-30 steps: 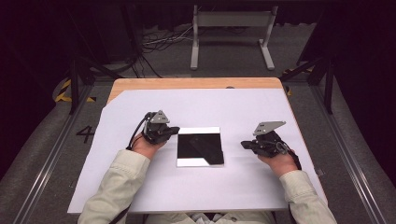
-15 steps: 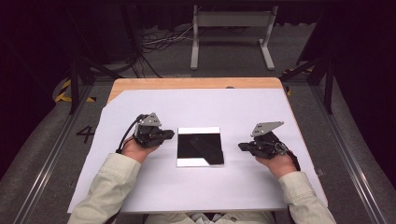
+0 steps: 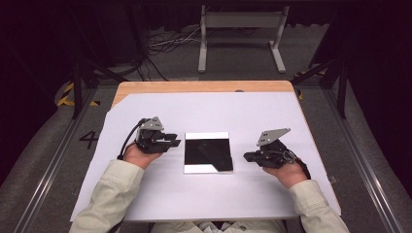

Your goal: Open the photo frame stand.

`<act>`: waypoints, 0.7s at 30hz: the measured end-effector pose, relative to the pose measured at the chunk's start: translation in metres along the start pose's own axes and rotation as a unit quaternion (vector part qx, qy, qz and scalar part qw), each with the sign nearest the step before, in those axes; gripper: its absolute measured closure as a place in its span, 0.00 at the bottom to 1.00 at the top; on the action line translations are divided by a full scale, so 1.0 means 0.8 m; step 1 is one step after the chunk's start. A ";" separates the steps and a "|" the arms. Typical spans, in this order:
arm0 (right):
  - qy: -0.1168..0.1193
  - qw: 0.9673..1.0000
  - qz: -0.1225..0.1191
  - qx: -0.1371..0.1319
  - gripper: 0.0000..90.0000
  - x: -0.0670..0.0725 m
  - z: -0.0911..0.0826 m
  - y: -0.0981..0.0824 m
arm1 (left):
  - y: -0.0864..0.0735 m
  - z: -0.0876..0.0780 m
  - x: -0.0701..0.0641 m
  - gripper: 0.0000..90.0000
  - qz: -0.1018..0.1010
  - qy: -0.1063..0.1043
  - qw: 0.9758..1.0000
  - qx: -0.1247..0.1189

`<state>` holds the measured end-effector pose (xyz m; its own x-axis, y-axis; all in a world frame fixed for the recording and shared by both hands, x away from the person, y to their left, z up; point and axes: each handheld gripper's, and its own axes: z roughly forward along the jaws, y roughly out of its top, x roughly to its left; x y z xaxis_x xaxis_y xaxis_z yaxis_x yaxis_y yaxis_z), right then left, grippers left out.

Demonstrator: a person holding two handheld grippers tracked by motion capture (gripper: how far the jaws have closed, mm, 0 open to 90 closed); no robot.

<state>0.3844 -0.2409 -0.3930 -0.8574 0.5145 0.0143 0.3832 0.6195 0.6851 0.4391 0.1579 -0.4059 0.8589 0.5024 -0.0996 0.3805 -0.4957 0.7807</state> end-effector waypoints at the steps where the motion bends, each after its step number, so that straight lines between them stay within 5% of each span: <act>1: 0.002 1.000 0.000 0.000 0.95 0.000 0.001 0.000 | 0.000 0.000 0.000 0.73 -0.003 0.000 1.000 0.000; 21: 0.014 0.999 -0.016 0.034 0.89 0.011 0.022 0.002 | -0.002 -0.003 0.004 0.70 -0.007 -0.006 1.000 -0.004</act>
<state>0.3836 -0.2250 -0.4049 -0.8782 0.4781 0.0134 0.3769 0.6745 0.6348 0.4403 0.1620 -0.4059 0.8574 0.5011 -0.1171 0.3894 -0.4829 0.7843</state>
